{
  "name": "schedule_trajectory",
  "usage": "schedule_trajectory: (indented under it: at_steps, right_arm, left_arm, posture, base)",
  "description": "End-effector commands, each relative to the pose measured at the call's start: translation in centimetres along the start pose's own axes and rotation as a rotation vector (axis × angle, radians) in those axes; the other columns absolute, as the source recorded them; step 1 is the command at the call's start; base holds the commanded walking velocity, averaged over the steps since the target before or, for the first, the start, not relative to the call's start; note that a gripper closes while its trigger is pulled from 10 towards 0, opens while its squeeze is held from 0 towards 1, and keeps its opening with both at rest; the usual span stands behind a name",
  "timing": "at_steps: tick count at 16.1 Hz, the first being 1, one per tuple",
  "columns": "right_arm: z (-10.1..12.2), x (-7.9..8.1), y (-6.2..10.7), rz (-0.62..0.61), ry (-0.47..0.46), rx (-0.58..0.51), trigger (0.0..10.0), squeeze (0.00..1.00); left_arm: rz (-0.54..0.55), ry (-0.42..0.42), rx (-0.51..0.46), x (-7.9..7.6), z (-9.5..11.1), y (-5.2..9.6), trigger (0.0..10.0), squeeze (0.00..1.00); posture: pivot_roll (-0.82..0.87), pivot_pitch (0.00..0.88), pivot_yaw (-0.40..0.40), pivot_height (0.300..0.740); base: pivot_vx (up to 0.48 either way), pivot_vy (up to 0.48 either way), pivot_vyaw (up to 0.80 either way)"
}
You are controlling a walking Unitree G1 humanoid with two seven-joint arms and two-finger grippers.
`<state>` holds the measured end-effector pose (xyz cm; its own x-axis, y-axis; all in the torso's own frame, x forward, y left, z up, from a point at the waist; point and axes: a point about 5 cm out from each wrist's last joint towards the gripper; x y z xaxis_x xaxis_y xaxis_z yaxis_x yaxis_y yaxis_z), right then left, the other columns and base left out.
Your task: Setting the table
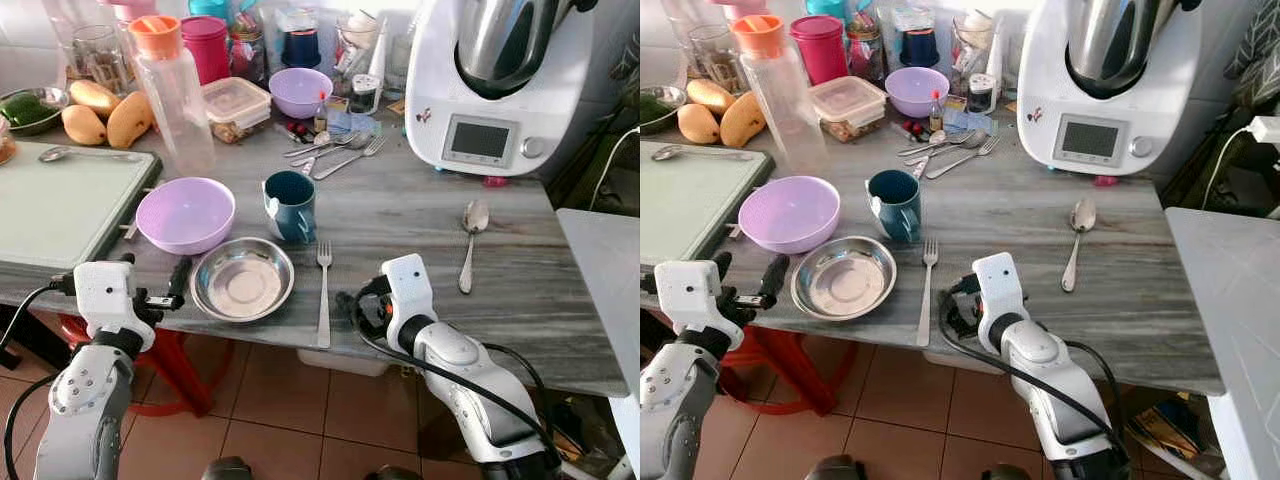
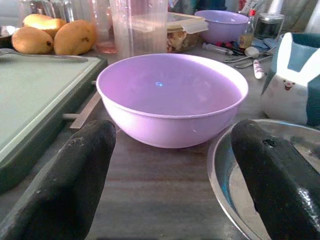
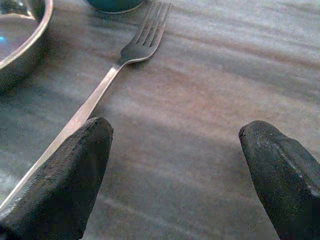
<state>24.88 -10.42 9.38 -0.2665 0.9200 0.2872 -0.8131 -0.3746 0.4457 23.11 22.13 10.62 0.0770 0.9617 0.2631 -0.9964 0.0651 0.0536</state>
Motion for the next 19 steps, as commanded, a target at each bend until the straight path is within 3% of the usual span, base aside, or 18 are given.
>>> schedule_trajectory:
  at_steps: [1,4,7,9,13,15,17,19]
  right_arm:
    - [0.5,0.3,0.1,0.013,-0.008,-0.011,10.0,1.00]
    - [0.4,-0.1,0.3,0.005,-0.011,-0.007,10.0,1.00]
    - [1.6,-0.7,0.9,-0.020,0.116,-0.122,10.0,1.00]
    - [3.0,-0.2,1.1,0.006,0.124,-0.198,10.0,1.00]
    - [2.1,-0.4,1.7,0.056,0.229,-0.217,10.0,1.00]
    - [1.8,-1.6,2.0,0.002,0.243,-0.242,10.0,1.00]
    - [1.9,-3.3,2.7,-0.117,0.338,-0.295,10.0,1.00]
    - [1.9,-6.4,3.9,-0.320,0.383,-0.323,10.0,1.00]
  left_arm:
    - [-0.005,-0.014,-0.010,0.1,0.3,-0.1,10.0,0.00]
    - [-0.013,-0.016,-0.017,0.0,0.4,-0.4,10.0,0.00]
    - [-0.016,-0.015,-0.027,-0.2,0.6,-0.7,10.0,0.00]
    - [-0.021,-0.010,-0.032,-0.4,0.7,-0.8,10.0,0.00]
    - [-0.018,-0.005,-0.044,-0.6,1.0,-1.1,10.0,0.00]
    - [-0.020,-0.015,-0.056,-0.8,1.3,-1.1,10.0,0.00]
    - [-0.038,-0.038,-0.070,-1.3,1.6,-0.9,10.0,0.00]
    - [-0.053,-0.025,-0.073,-1.9,1.5,-0.9,10.0,0.00]
  posture:
    - [0.04,0.001,-0.006,0.740]
    - [0.04,0.000,-0.005,0.740]
    - [0.04,0.000,-0.004,0.740]
    - [0.04,0.000,-0.001,0.740]
    - [0.03,0.000,-0.001,0.740]
    - [0.03,0.000,-0.002,0.740]
    - [0.03,0.000,-0.002,0.740]
    - [0.02,0.000,-0.002,0.740]
  base:
    - [0.000,0.000,0.00]
    - [0.000,0.000,0.00]
    - [0.000,0.000,0.00]
    - [0.000,0.000,0.00]
    - [0.000,0.000,0.00]
    - [0.000,0.000,0.00]
    - [0.000,0.000,0.00]
    - [0.000,0.000,0.00]
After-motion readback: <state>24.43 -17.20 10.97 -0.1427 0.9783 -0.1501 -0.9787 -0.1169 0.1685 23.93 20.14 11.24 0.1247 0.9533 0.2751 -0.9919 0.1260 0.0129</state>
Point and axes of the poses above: a point about 5 cm out from each wrist's last joint towards the gripper, its own y axis pointing back from the gripper into the wrist, its own z axis along the axis of the wrist's last joint, x = y × z, and after that the axes turned 15 degrees about -y, right-handed
